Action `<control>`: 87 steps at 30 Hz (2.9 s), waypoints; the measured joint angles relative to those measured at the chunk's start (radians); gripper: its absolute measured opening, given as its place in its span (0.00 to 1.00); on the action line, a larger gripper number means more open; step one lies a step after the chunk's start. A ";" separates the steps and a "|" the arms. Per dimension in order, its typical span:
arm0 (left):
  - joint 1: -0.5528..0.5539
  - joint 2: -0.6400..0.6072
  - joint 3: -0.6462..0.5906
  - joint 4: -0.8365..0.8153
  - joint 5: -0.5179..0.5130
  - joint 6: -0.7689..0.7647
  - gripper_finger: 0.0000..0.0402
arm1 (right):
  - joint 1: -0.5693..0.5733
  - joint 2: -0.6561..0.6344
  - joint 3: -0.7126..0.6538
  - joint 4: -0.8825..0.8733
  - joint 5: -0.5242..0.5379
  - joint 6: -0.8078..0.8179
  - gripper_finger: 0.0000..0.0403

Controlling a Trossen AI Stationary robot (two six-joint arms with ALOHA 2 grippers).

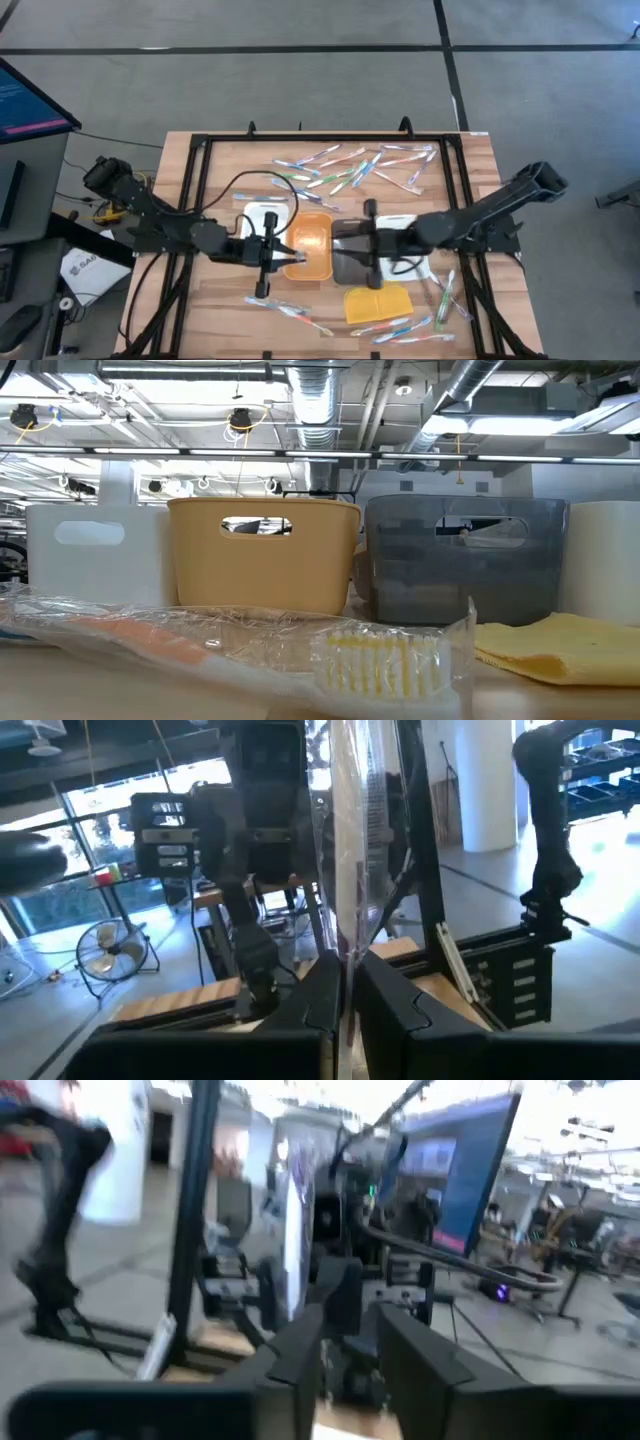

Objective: Pick & Place Toothbrushes
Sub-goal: Put the purple toothbrush into the right white bin

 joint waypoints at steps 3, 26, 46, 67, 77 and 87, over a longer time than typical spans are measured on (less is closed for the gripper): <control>0.022 -0.001 -0.007 0.025 0.004 -0.014 0.02 | -0.017 0.035 0.056 -0.011 -0.001 0.000 0.39; 0.080 0.008 -0.009 0.055 0.116 0.031 0.02 | -0.050 0.109 0.107 -0.029 -0.137 -0.024 0.55; 0.097 0.038 -0.008 0.057 0.094 0.018 0.02 | -0.092 0.159 0.107 0.058 -0.213 0.037 0.52; 0.102 0.038 -0.008 0.065 0.092 0.020 0.02 | -0.113 0.160 0.107 0.014 -0.213 0.055 0.38; 0.102 0.038 -0.008 0.065 0.092 0.020 0.02 | -0.121 0.160 0.107 0.002 -0.212 0.063 0.28; 0.102 0.038 -0.008 0.068 0.120 0.020 0.09 | -0.120 0.160 0.107 0.002 -0.213 0.059 0.09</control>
